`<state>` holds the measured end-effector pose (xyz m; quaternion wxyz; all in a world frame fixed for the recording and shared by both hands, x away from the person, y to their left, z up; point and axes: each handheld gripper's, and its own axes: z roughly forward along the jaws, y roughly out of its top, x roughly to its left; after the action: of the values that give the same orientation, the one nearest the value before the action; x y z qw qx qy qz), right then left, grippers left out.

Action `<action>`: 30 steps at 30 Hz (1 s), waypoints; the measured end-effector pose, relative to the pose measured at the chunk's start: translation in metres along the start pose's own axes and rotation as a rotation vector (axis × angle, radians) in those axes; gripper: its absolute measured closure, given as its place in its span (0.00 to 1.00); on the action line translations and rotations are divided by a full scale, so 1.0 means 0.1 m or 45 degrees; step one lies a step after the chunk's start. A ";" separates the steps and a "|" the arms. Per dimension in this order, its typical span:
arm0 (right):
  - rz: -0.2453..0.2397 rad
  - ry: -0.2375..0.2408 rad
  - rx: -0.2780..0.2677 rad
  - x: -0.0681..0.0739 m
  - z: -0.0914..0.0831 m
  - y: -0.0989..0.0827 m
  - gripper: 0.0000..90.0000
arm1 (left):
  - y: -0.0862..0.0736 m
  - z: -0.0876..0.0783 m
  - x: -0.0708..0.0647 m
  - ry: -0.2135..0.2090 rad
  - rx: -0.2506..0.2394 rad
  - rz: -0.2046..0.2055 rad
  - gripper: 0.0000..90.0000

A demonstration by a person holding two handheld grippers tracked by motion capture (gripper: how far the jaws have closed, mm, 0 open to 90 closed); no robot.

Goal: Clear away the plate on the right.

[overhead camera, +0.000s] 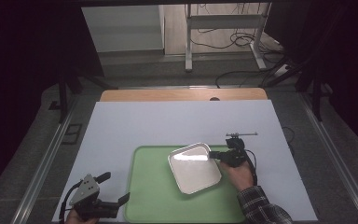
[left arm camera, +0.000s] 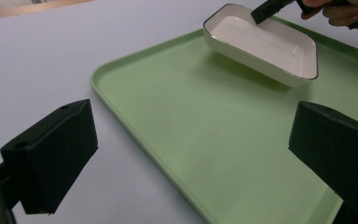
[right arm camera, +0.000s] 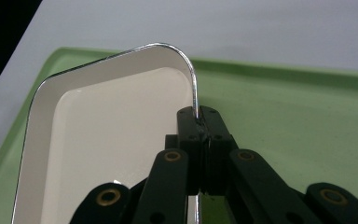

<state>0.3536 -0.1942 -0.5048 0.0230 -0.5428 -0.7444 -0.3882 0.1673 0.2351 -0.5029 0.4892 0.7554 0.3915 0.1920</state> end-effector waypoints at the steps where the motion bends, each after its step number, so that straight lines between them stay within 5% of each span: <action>1: 0.001 -0.007 0.002 0.00 0.02 0.00 0.99 | 0.00 0.00 0.00 0.000 0.000 0.001 0.01; 16: 0.033 -0.056 0.013 -0.01 0.19 0.04 0.99 | 0.00 0.00 0.00 -0.001 -0.002 0.005 0.01; 21: -0.017 -0.084 0.017 0.01 0.21 0.03 0.96 | 0.00 0.00 -0.01 -0.002 -0.002 0.012 0.01; 28: -0.050 -0.045 -0.017 0.01 0.12 0.06 0.79 | 0.00 0.00 -0.01 -0.004 -0.005 0.011 0.01; 30: -0.105 -0.041 -0.015 0.04 0.07 0.07 0.73 | 0.00 0.00 -0.01 -0.003 -0.005 0.014 0.01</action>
<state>0.3609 -0.1860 -0.5043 -0.0083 -0.5180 -0.7641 -0.3843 0.1665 0.2346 -0.5026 0.4899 0.7569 0.3863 0.1945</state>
